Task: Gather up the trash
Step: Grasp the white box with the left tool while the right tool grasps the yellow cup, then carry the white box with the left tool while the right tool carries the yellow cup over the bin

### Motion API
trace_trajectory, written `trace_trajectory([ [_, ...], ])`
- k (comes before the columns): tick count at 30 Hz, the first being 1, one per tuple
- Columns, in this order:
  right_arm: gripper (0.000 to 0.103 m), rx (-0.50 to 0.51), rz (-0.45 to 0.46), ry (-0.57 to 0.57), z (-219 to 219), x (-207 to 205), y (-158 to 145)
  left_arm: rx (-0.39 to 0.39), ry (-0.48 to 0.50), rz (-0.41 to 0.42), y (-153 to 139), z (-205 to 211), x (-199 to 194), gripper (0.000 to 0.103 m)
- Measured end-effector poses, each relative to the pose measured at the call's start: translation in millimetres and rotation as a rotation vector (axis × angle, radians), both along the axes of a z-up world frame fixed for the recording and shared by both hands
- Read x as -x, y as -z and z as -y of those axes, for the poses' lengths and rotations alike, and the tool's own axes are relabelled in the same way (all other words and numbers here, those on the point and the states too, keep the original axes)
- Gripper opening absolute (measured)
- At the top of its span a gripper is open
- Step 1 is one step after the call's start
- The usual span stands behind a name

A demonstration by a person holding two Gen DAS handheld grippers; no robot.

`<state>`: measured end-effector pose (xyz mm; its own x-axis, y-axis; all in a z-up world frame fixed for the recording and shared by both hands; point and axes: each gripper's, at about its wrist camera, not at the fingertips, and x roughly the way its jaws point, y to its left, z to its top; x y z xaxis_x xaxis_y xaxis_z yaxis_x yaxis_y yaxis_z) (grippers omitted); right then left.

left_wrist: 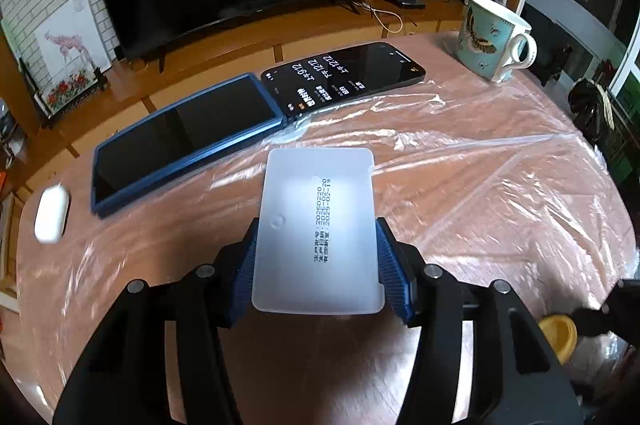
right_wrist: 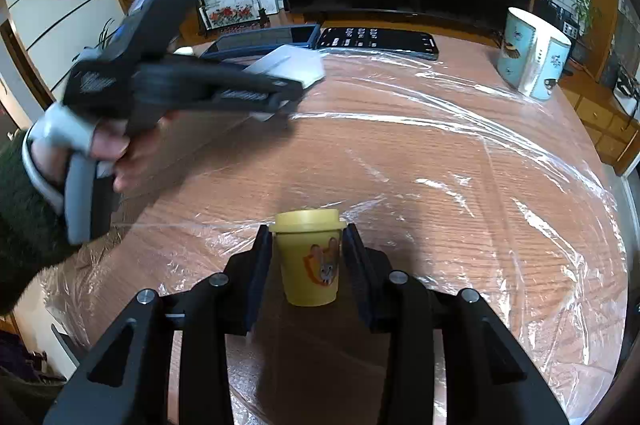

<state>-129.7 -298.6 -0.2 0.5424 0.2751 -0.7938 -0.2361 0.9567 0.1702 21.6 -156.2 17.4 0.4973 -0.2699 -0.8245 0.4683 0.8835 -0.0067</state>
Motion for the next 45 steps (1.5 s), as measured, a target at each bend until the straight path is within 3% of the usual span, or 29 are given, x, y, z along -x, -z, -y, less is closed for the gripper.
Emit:
trace_trajectory([
  [9,0.037,-0.063,-0.025,0.055,11.9,1.9,-1.8,0.061,-0.037,0.001,-14.6,-23.9,46.7,0.055],
  [22,0.035,-0.029,0.0,0.053,-6.0,20.6,-10.2,0.109,-0.065,0.002,-21.3,-61.2,122.2,0.055],
  [24,0.035,0.019,0.011,0.071,-8.9,18.4,-7.5,0.114,-0.066,-0.002,-20.9,-67.3,127.4,0.055],
  [26,0.04,0.025,0.009,0.089,-7.1,13.6,-4.5,0.118,-0.071,-0.005,-20.7,-72.6,132.2,0.055],
  [34,0.04,0.079,-0.013,0.12,-10.5,-14.3,10.7,0.135,-0.088,-0.004,-22.7,-82.3,141.1,0.055],
  [45,0.036,0.032,0.009,0.088,-18.9,4.9,-5.6,0.155,-0.107,-0.005,-25.2,-95.1,150.8,0.055],
])
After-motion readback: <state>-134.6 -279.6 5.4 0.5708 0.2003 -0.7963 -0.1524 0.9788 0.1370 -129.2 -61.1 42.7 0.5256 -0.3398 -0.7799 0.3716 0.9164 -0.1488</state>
